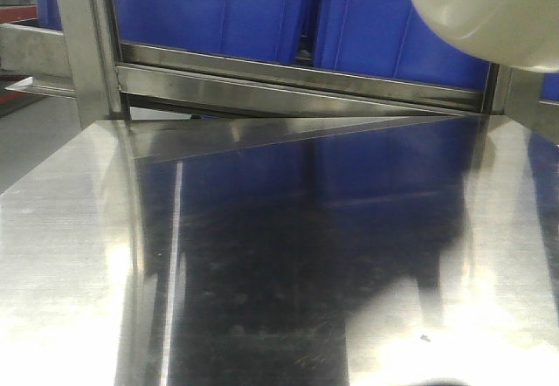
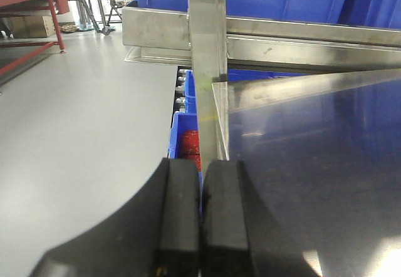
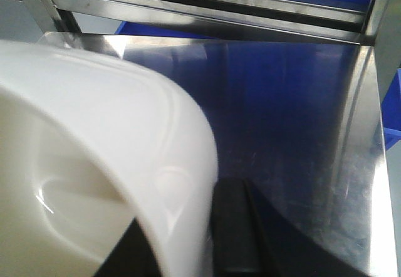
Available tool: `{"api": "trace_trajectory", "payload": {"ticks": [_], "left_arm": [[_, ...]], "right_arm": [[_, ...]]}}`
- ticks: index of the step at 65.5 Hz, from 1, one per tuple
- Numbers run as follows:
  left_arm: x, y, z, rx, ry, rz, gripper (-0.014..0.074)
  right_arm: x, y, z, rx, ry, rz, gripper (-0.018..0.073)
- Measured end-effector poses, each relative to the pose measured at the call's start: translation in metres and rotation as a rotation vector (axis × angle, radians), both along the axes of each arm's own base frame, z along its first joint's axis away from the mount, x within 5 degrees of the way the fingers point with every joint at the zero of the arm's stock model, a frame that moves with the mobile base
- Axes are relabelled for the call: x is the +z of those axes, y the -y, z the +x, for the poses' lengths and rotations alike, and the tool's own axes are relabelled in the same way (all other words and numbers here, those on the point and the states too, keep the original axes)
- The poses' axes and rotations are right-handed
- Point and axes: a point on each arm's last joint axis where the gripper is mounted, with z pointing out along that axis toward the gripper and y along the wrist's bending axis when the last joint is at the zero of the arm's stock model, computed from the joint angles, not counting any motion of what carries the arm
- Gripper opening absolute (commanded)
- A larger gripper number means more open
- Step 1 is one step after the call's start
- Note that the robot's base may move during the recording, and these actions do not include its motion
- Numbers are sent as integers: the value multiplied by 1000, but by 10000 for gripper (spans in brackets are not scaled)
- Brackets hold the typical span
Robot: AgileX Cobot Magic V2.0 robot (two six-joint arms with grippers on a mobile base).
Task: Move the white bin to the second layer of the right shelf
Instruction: 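Lift the white bin off the table with the right gripper, then drive backward and turn away from the table holding the bin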
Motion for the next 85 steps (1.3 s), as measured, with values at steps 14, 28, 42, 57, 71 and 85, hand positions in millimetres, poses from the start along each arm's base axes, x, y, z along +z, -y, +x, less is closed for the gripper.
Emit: {"api": "trace_trajectory", "payload": {"ticks": [14, 28, 42, 57, 71, 85], "left_arm": [[0, 0, 0, 0, 0, 0, 85], [0, 0, 0, 0, 0, 0, 85], [0, 0, 0, 0, 0, 0, 85], [0, 0, 0, 0, 0, 0, 85], [0, 0, 0, 0, 0, 0, 85], [0, 0, 0, 0, 0, 0, 85]], "right_arm": [[0, 0, 0, 0, 0, 0, 56], [0, 0, 0, 0, 0, 0, 56], [0, 0, 0, 0, 0, 0, 56], [0, 0, 0, 0, 0, 0, 56], [0, 0, 0, 0, 0, 0, 56], [0, 0, 0, 0, 2, 0, 56]]}}
